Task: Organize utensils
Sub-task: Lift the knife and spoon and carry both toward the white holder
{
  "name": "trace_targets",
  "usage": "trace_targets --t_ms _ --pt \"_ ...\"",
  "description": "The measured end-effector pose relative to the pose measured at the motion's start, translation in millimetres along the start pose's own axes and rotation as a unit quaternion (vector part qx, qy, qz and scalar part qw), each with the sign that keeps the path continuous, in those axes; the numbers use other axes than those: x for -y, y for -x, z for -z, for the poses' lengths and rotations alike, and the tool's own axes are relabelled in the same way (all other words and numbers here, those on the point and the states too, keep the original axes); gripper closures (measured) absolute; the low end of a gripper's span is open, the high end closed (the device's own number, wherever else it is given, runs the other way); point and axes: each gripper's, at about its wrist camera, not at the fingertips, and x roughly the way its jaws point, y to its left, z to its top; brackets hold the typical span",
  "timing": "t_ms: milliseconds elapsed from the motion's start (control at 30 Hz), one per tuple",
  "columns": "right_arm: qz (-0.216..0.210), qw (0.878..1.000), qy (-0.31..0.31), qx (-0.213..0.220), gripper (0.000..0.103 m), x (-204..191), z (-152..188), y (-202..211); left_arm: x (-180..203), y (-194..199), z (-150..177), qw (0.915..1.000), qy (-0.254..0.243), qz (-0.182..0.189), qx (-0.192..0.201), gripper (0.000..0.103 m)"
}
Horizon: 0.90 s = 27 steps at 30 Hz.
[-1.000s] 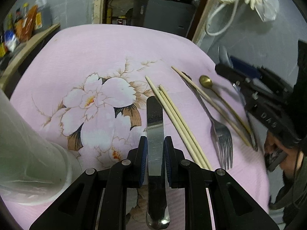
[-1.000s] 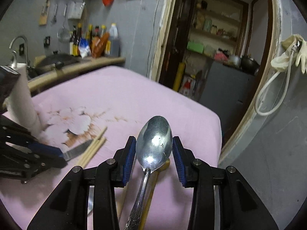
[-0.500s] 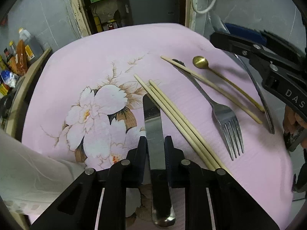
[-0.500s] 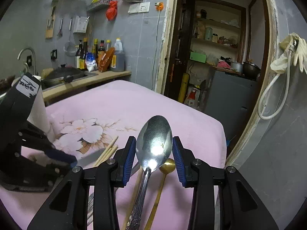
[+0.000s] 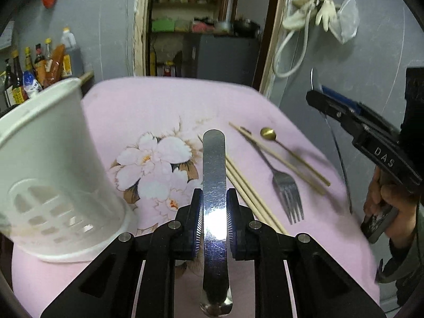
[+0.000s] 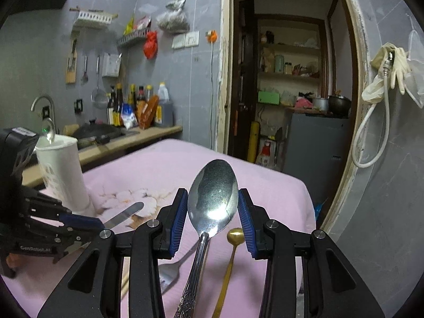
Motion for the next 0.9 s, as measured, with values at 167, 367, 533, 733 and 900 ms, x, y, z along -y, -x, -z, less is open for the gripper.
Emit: trace_targets --t_ms 167,367,533,733,900 --pt "0.001 1.0 -0.001 0.017 0.067 -6 -1 12 6 25 5 0.9989 -0.002 -0.002 0.046 0.089" --pt "-0.003 0.999 -0.001 0.043 0.067 -16 -7 25 4 46 3 0.9944 0.015 -0.011 0.104 0.089" --pt "-0.006 0.998 0.002 0.063 0.067 -26 -15 30 -1 68 -1 0.9909 0.032 -0.018 0.13 0.089" --pt "-0.016 0.996 0.008 0.085 0.067 -38 -28 36 -7 95 -10 0.9835 0.045 -0.014 0.174 0.089" --pt "-0.03 0.993 0.012 0.114 0.067 -54 -47 38 -20 120 -20 0.976 0.057 -0.018 0.209 0.089"
